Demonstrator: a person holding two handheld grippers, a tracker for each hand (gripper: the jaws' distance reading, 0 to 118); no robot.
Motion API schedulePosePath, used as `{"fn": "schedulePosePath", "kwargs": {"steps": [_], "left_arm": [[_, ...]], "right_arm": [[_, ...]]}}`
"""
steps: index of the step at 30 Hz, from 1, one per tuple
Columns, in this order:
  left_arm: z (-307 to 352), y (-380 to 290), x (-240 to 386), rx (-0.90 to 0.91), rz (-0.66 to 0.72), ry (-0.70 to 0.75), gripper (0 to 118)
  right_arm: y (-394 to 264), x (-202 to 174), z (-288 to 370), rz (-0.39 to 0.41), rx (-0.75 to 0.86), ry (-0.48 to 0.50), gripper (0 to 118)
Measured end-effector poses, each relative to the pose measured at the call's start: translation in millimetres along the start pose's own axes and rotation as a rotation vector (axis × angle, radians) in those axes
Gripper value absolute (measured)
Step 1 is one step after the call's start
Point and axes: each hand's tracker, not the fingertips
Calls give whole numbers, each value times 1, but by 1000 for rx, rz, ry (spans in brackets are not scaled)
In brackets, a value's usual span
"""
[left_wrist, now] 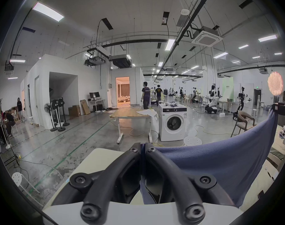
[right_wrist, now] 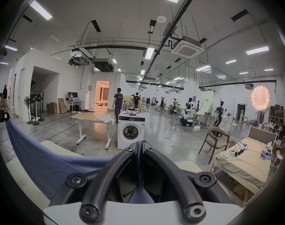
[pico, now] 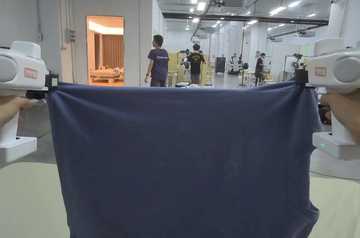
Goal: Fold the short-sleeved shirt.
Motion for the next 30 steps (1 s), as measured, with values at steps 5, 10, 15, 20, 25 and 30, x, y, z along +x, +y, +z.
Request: {"fn": "schedulePosePath", "kwargs": {"steps": [5, 10, 15, 20, 25, 30], "left_arm": [[-15, 22, 0, 30, -14, 24, 0], [-23, 22, -2, 48, -14, 34, 0], [-33, -7, -2, 8, -27, 38, 0], [-37, -57, -2, -57, -7, 17, 0], [-28, -107, -2, -101, 19, -7, 0], [0, -145, -6, -116, 45, -35, 0]], "right_arm": [[25, -3, -17, -15, 17, -12, 3], [29, -8, -28, 8, 40, -27, 3], [-3, -11, -33, 5, 5, -19, 3], [-54, -14, -27, 16, -57, -12, 3], [-102, -16, -6, 23, -109, -5, 3], [-136, -10, 31, 25, -129, 9, 3]]}}
